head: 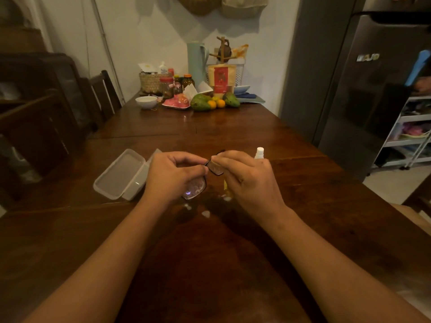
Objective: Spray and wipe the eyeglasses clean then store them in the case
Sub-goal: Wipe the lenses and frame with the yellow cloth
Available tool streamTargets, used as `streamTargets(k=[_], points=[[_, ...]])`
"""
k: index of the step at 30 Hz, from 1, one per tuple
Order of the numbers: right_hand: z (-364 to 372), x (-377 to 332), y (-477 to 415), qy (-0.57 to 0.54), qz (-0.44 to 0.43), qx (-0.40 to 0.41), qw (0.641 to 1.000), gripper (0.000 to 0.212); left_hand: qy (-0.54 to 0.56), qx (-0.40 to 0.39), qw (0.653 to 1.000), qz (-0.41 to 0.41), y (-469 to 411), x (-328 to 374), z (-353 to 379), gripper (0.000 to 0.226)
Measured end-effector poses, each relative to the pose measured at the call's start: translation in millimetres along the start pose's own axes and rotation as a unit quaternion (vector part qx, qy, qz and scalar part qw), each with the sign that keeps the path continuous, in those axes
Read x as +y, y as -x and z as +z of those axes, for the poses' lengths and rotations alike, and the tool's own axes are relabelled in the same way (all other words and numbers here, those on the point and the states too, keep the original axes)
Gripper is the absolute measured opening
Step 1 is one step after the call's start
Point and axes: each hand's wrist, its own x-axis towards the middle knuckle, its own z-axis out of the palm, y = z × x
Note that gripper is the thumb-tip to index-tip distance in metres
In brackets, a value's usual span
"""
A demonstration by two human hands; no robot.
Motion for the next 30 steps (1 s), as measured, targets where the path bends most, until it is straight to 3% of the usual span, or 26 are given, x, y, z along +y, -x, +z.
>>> streamTargets(k=[4, 9, 15, 30], points=[[-3, -5, -1, 0.031, -0.038, -0.017, 0.999, 0.029, 0.013, 0.007, 1.0, 0.003, 1, 0, -2, 0.014], [-7, 1, 0, 0.045, 0.013, 0.01, 0.999, 0.03, 0.01, 0.006, 1.0, 0.005, 0, -1, 0, 0.015], [-7, -7, 0, 0.052, -0.044, -0.046, 0.997, 0.032, 0.01, 0.013, 1.0, 0.009, -1, -3, -2, 0.014], [-15, -3, 0, 0.076, -0.049, -0.026, 0.996, 0.028, 0.032, 0.041, 0.999, -0.003, -5, -6, -7, 0.01]])
